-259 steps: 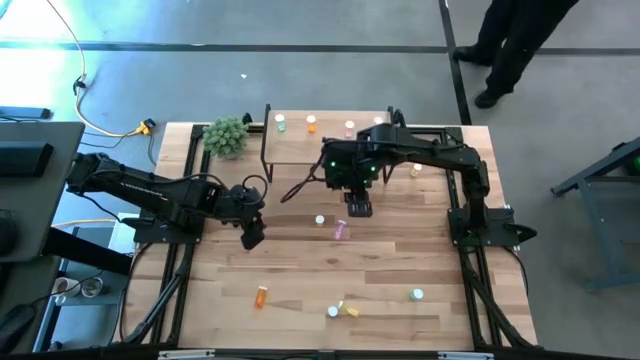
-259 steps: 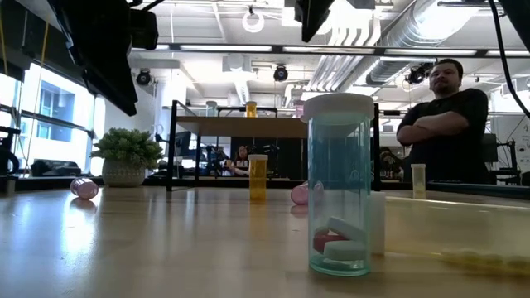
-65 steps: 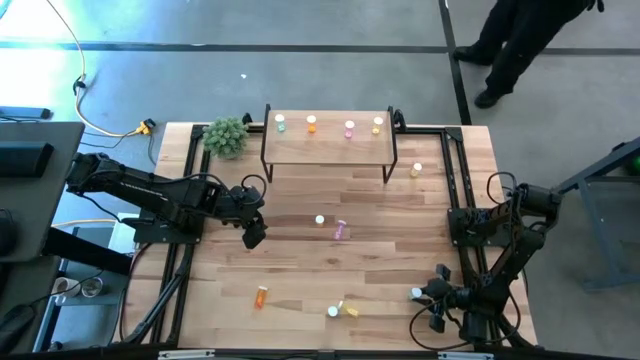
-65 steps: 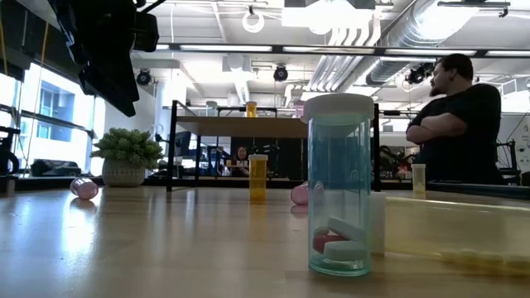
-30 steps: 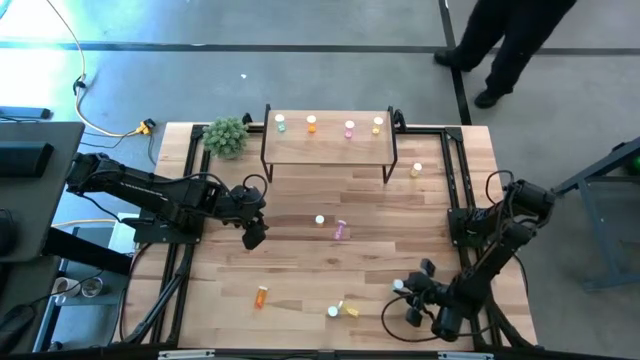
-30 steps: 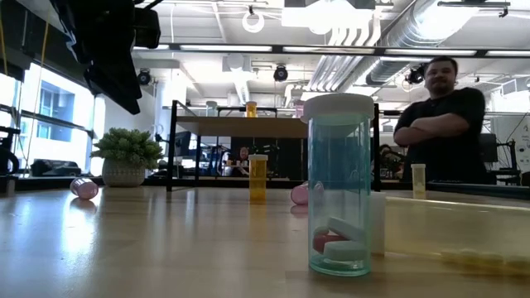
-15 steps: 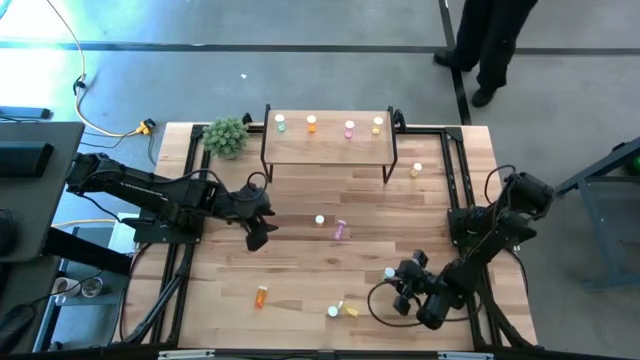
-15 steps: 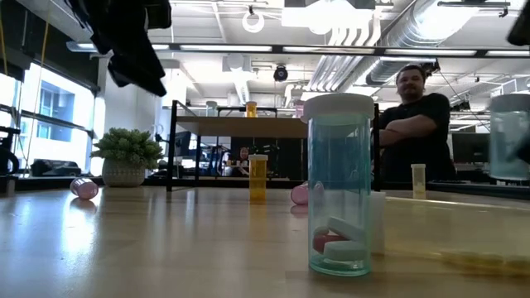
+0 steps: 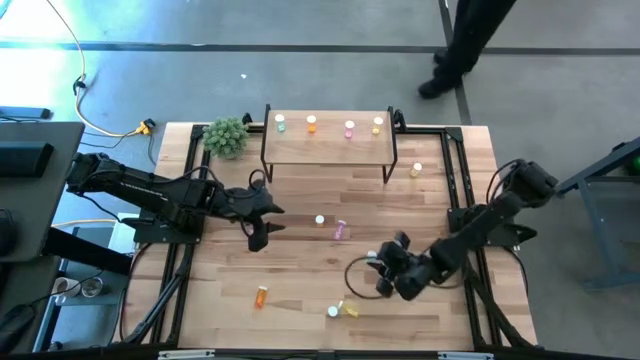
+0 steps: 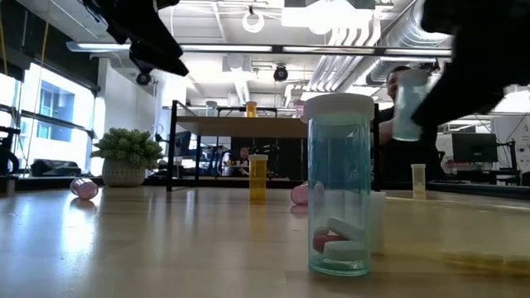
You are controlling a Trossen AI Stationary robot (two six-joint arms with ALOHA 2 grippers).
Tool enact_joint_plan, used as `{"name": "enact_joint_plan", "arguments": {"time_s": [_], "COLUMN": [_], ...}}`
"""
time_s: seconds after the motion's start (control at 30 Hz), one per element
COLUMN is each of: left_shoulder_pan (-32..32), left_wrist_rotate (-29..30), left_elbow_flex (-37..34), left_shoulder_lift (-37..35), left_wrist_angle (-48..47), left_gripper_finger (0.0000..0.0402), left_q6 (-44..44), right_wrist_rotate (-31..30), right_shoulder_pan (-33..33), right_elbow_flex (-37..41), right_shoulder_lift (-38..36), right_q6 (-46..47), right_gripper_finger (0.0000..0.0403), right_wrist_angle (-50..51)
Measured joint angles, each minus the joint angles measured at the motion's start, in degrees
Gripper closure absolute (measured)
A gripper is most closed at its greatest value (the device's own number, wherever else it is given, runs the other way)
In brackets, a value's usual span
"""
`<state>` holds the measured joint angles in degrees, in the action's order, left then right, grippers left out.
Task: Pick and place medicine bottles onto shelf by color
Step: Put the right blue pill bottle on the shelf aligned with the blue pill bottle
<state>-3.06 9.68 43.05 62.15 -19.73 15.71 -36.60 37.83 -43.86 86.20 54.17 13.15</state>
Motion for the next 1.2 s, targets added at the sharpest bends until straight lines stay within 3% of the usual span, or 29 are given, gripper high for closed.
{"name": "enact_joint_plan", "arguments": {"time_s": [0.5, 0.93, 1.2], "left_shoulder_pan": [0.5, 7.3, 8.8], "left_wrist_rotate": [-0.8, -10.4, -11.6], "left_elbow_flex": [0.1, 4.2, 9.8], "left_shoulder_lift": [0.0, 0.0, 0.0], "left_wrist_angle": [3.2, 0.7, -6.7], "left_gripper_finger": [0.0188, 0.0188, 0.0188], "left_q6": [-8.0, -8.4, -7.1], "right_wrist_rotate": [17.6, 25.2, 27.3], "right_shoulder_pan": [-16.8, -24.4, -26.8], "right_elbow_flex": [0.0, 0.0, -8.2], "right_shoulder_lift": [-0.1, -0.1, -0.1], "right_q6": [-17.7, -26.7, -36.0], "right_gripper_finger": [0.0323, 0.0323, 0.0323], "right_wrist_angle": [-12.8, -21.7, -13.2]}}
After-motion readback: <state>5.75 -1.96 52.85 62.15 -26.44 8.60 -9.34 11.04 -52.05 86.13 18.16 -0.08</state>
